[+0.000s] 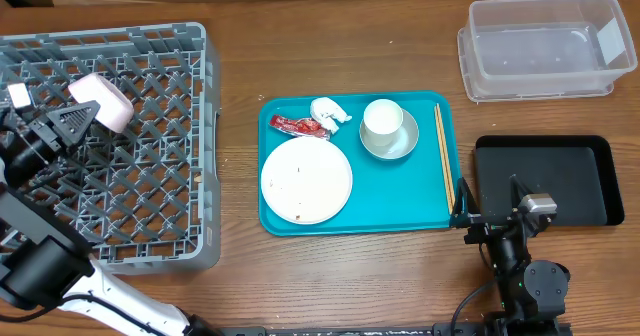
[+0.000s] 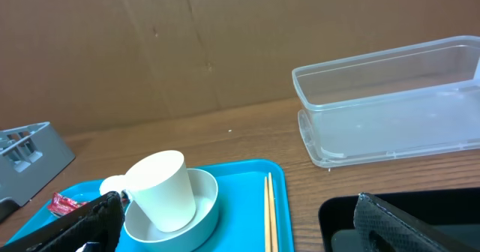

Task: Sort waste into correct bins and load items into the dishwasher
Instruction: 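Lift the pink bowl and carry it left over the dish rack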

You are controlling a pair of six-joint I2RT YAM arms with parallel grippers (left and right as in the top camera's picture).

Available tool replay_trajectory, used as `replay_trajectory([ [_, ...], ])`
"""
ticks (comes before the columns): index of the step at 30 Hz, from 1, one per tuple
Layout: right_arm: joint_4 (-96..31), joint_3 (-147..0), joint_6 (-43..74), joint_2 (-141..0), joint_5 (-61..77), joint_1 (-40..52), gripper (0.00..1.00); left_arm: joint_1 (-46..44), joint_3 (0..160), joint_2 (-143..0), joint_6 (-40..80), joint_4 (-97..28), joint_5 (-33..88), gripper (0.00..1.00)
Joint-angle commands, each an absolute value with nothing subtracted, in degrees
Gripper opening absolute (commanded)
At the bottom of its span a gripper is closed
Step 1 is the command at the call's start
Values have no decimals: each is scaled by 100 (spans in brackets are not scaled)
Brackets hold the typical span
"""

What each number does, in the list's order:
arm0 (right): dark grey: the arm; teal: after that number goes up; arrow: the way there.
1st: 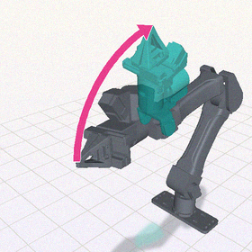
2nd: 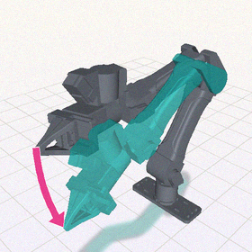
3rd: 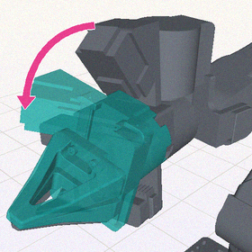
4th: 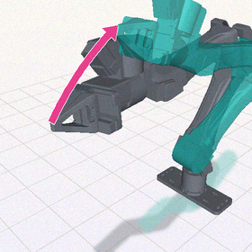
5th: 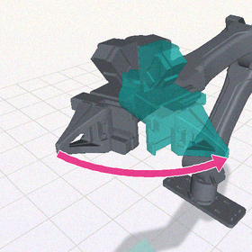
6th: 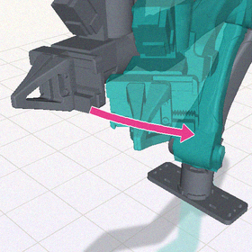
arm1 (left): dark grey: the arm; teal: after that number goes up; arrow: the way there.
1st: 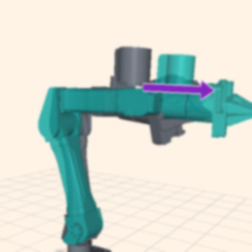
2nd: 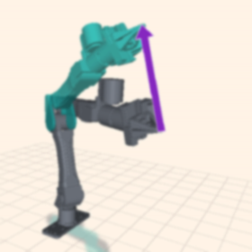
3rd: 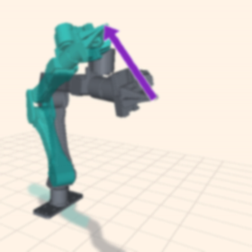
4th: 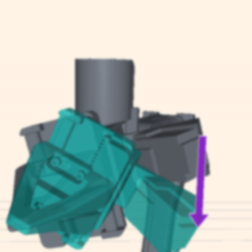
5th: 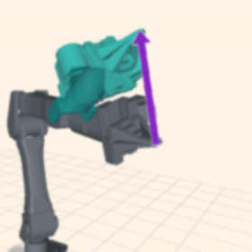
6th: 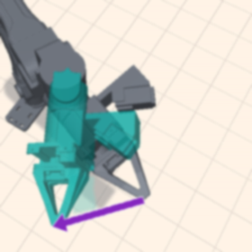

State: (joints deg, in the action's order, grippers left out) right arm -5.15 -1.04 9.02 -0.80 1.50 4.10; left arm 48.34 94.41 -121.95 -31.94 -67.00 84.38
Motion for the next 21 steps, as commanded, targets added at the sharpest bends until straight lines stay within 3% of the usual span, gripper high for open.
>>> replay_trajectory([
  [1, -480, -45, 919, -16, 117, 377, 100, 4987, 9417, -12151, -3258, -6681, 7959, 4],
  [15, -480, -45, 919, -16, 117, 377, 100, 4995, 9417, -12151, -3183, -6136, 8058, 4],
  [18, -480, -45, 919, -16, 117, 377, 100, 5009, 9417, -12151, -2759, -5918, 7771, 12],
  [21, -480, -45, 919, -16, 117, 377, 100, 5105, 9421, -12151, -1645, -5527, 7249, 8],
])
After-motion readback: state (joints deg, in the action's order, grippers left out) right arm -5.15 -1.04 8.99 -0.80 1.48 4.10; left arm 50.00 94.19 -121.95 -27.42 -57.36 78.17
